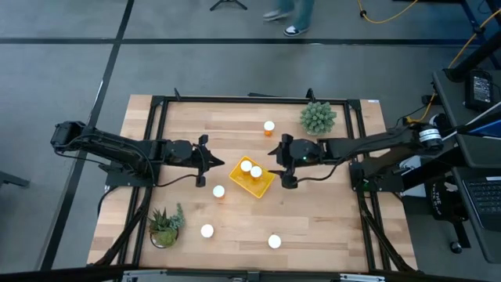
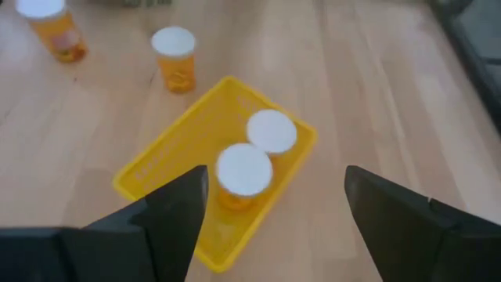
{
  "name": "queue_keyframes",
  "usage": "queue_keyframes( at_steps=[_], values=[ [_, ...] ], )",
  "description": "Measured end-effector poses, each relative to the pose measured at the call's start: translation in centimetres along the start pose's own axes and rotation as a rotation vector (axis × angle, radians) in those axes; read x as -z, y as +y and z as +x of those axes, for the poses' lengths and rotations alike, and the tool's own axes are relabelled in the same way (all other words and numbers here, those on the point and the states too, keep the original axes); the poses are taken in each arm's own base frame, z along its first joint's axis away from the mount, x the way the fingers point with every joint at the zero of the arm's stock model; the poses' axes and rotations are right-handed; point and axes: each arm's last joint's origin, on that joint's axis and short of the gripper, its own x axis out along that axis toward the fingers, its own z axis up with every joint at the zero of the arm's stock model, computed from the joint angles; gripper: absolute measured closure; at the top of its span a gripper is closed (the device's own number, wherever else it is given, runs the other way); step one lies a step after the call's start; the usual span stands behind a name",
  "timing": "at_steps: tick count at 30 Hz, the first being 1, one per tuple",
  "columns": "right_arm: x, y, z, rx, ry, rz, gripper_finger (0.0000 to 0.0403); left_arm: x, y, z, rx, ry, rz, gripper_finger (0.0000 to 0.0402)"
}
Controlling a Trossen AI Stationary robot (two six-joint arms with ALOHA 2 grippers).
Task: Pick and place pill bottles into a basket
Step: Put the orange pill bottle into the yellow bin
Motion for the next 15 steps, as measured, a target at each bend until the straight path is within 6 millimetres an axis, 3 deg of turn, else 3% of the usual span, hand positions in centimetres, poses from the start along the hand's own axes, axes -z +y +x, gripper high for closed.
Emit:
queue_keyframes(
  at_steps=[5,15],
  values=[
    [2.7,-0.1,-0.5,0.080,0.017,0.050,0.0116,0.0,0.0,0.0,0.001,0.003,0.002,0.0394],
    [8.0,-1.3,-0.6,0.190,-0.196,0.150,0.0129,0.1,0.0,0.0,0.002,0.011,0.018,0.0394]
  ],
)
